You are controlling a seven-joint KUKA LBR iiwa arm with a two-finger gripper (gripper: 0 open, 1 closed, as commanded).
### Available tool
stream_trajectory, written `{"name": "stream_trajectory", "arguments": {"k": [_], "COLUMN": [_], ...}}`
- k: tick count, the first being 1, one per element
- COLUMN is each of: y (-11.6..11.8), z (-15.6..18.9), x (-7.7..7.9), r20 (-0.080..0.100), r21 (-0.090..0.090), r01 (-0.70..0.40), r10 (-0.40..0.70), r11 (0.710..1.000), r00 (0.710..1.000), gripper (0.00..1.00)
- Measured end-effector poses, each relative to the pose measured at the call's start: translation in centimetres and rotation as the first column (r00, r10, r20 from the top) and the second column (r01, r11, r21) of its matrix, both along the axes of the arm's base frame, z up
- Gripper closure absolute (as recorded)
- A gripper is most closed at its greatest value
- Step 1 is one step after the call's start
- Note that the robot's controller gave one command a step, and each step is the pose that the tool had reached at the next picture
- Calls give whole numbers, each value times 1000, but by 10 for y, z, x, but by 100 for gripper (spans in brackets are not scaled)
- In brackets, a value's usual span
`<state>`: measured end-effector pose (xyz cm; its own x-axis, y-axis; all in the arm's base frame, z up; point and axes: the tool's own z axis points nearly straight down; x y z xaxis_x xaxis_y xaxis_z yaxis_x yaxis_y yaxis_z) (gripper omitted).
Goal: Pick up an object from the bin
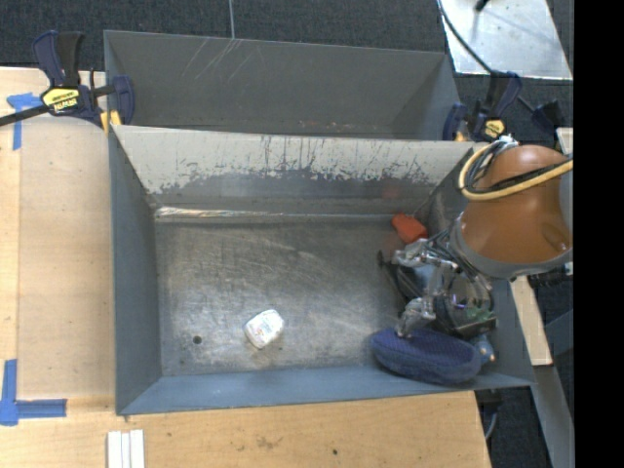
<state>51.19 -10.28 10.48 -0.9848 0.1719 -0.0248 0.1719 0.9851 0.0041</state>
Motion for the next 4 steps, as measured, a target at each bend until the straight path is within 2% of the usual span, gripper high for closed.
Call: {"name": "stream_trajectory", "arguments": {"k": [1, 2, 3, 4], "y": [4, 4, 4, -5], "z": [-3, 144, 139, -16], "x": [-3, -3, -5, -6], "r20": [-13, -13, -22, -25], "r21": [5, -2, 0, 0], "r01": [-1, -16, -14, -142], "r10": [1, 16, 14, 142], "r11": [1000, 1000, 1000, 990], "r00": [1000, 1000, 1000, 989], "gripper": [100, 100, 0, 0]}}
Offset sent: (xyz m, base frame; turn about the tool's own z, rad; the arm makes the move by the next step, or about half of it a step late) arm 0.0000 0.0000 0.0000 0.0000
